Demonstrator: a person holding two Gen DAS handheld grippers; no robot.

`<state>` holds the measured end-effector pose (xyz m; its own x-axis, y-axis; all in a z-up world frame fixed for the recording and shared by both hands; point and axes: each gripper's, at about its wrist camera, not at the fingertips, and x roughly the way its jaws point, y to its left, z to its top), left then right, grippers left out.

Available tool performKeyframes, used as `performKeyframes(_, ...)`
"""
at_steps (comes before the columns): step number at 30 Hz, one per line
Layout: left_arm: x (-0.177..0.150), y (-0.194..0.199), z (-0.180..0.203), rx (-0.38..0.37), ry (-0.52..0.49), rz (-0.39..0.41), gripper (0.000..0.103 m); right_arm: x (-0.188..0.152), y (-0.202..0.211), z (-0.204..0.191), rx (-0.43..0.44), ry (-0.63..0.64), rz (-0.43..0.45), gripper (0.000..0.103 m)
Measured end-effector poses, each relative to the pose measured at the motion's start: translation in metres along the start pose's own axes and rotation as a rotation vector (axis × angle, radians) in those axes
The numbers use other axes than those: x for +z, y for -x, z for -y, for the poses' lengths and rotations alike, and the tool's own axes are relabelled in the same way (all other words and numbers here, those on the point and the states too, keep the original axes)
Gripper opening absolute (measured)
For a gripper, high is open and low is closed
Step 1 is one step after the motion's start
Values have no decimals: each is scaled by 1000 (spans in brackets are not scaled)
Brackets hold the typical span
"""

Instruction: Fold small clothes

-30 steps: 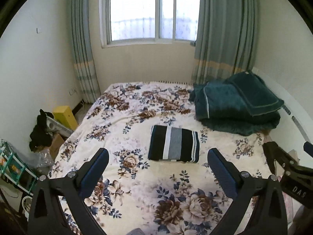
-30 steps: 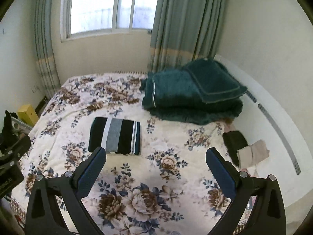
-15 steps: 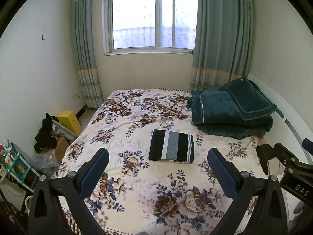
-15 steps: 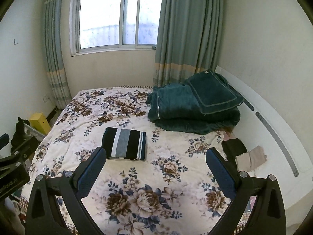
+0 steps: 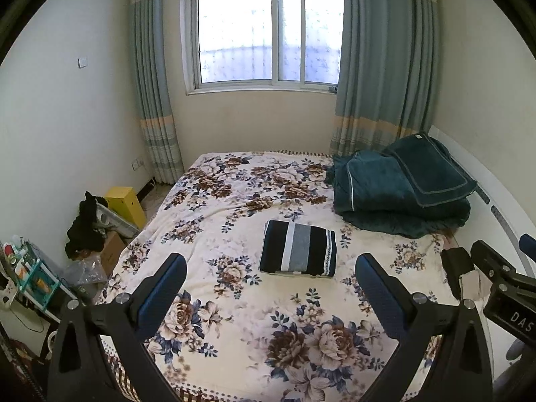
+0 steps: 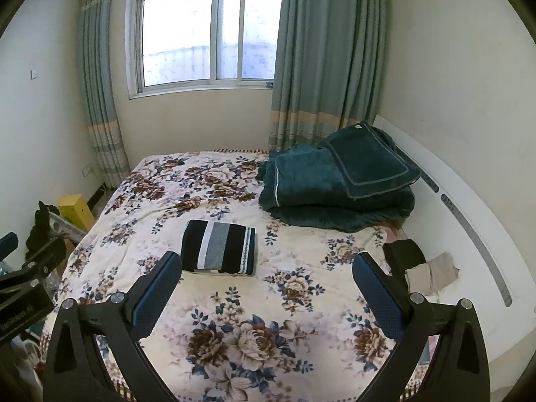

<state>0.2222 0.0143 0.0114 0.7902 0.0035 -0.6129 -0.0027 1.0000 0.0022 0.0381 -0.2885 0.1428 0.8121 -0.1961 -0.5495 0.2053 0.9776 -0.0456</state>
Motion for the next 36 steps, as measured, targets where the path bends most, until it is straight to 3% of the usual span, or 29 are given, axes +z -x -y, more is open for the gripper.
performKeyframes(36,1,3,-5,-23,-9,2,103,2,-6,-8,30,14,-8,103)
